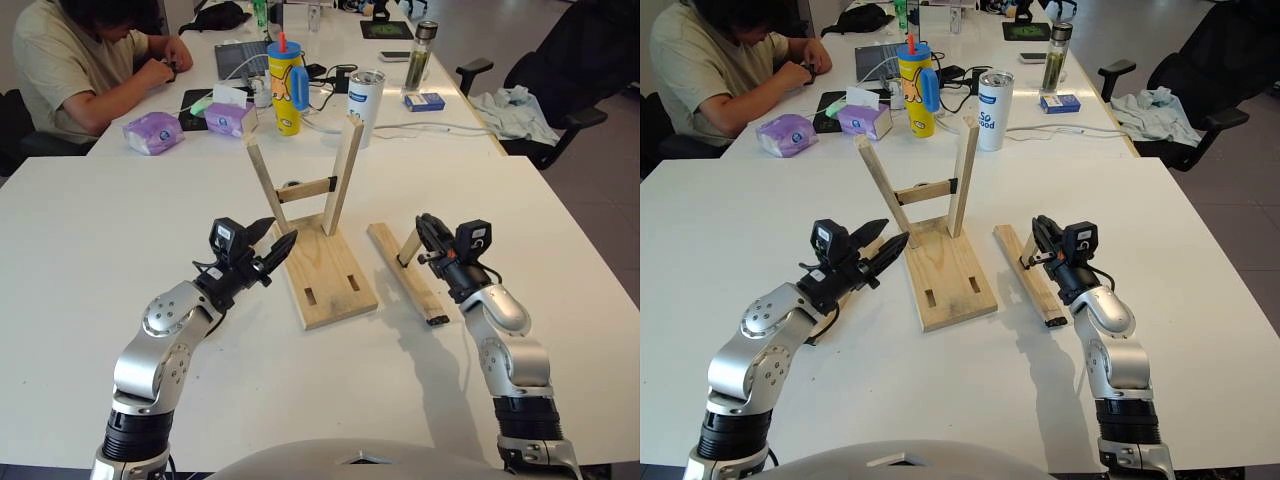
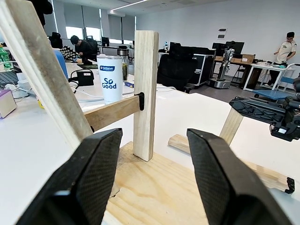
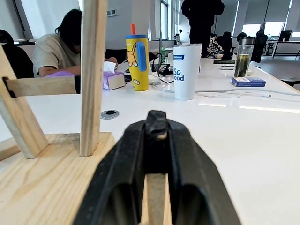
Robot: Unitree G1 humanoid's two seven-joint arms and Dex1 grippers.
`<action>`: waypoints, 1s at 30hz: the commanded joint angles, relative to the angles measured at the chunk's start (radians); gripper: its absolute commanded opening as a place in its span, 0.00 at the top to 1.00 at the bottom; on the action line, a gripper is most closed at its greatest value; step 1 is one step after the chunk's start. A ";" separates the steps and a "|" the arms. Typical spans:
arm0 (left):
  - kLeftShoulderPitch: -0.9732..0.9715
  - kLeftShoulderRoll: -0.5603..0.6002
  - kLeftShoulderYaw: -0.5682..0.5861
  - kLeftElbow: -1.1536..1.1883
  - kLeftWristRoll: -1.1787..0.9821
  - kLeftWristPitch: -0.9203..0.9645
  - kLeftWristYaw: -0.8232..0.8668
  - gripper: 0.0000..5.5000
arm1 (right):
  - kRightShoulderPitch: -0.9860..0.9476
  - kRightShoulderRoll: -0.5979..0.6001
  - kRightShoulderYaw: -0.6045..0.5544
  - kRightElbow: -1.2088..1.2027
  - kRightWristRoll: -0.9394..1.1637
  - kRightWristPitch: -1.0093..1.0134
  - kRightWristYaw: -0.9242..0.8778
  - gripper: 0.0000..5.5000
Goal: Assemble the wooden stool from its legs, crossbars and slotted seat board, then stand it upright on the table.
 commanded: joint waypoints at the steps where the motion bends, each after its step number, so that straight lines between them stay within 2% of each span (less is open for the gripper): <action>1: -0.007 0.003 0.000 0.004 0.012 -0.009 0.003 0.54 | 0.002 -0.008 0.000 -0.020 0.001 0.087 0.002 0.82; 5: 0.000 -0.002 0.000 0.003 0.013 -0.016 0.006 0.54 | -0.079 -0.004 -0.034 -0.110 0.055 0.153 -0.006 0.69; 9: 0.006 -0.010 -0.006 0.004 0.017 -0.023 0.013 0.54 | -0.213 -0.028 -0.071 -0.178 0.078 0.221 -0.039 0.68; 14: 0.006 -0.021 -0.015 0.007 0.022 -0.031 0.022 0.54 | -0.402 -0.049 -0.087 -0.146 0.030 0.214 -0.074 0.68; 18: -0.006 -0.027 -0.015 0.016 0.024 -0.036 0.025 0.54 | -0.341 -0.010 -0.037 -0.058 0.000 0.219 -0.073 0.68; 22: -0.017 -0.027 -0.014 0.027 0.025 -0.038 0.025 0.54 | -0.174 0.005 0.087 0.199 -0.101 0.332 -0.076 0.68; 25: -0.020 -0.020 -0.006 0.026 0.021 -0.035 0.020 0.54 | -0.160 0.016 0.069 0.171 -0.096 0.295 -0.075 0.68; 30: -0.012 -0.022 -0.009 0.025 0.025 -0.038 0.024 0.54 | -0.293 -0.005 -0.028 0.053 -0.081 0.129 -0.078 0.68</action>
